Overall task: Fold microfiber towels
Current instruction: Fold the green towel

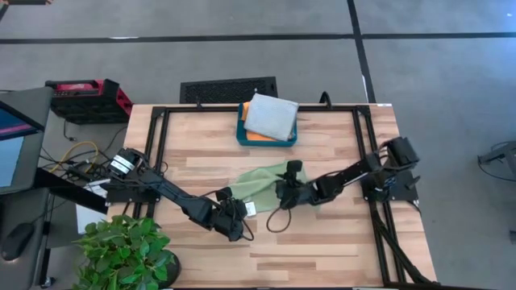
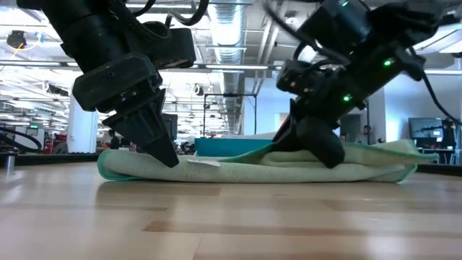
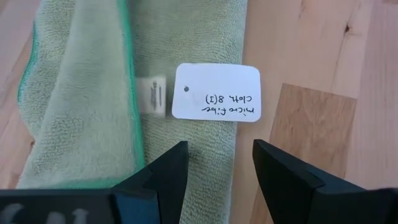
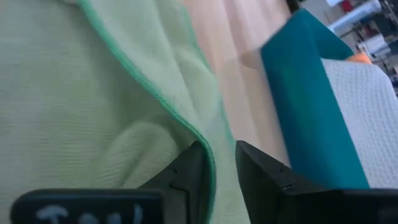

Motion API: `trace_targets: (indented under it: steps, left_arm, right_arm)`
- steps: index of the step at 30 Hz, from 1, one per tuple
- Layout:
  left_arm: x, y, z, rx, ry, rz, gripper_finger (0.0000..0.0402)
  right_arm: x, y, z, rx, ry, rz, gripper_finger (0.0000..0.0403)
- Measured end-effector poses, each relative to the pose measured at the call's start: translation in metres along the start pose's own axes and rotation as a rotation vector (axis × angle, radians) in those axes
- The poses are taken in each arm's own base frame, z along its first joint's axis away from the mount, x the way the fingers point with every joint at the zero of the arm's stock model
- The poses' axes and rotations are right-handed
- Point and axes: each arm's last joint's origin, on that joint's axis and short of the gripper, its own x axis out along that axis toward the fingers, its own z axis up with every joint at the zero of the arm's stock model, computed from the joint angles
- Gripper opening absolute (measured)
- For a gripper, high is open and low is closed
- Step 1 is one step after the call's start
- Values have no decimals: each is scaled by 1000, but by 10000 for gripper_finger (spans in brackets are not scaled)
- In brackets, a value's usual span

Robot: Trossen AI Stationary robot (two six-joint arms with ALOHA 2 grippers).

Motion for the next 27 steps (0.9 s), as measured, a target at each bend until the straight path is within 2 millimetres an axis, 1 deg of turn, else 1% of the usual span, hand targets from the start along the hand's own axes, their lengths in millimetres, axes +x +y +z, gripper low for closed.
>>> trace_targets:
  steps: [4,7,10,15,21,24,27]
  left_arm:
    - [0,0,0,0,10,-14,174]
    - [0,-1,-1,0,23,-31,174]
    - [0,-1,-1,0,24,-33,174]
    - [0,-1,-1,0,25,-34,174]
    - [0,-1,-1,-1,28,-33,174]
    - [0,-1,-1,0,30,-31,174]
    - [0,-1,-1,0,30,-31,174]
  right_arm:
    - [9,-11,0,-8,8,-22,93]
    - [13,-17,3,-23,-19,-42,79]
    - [18,-26,6,-5,-44,-67,73]
    - [26,-39,12,38,-40,-103,72]
    - [19,-38,27,34,-69,-93,72]
    - [17,-34,27,-14,-28,-60,72]
    - [16,-34,27,-9,7,-15,77]
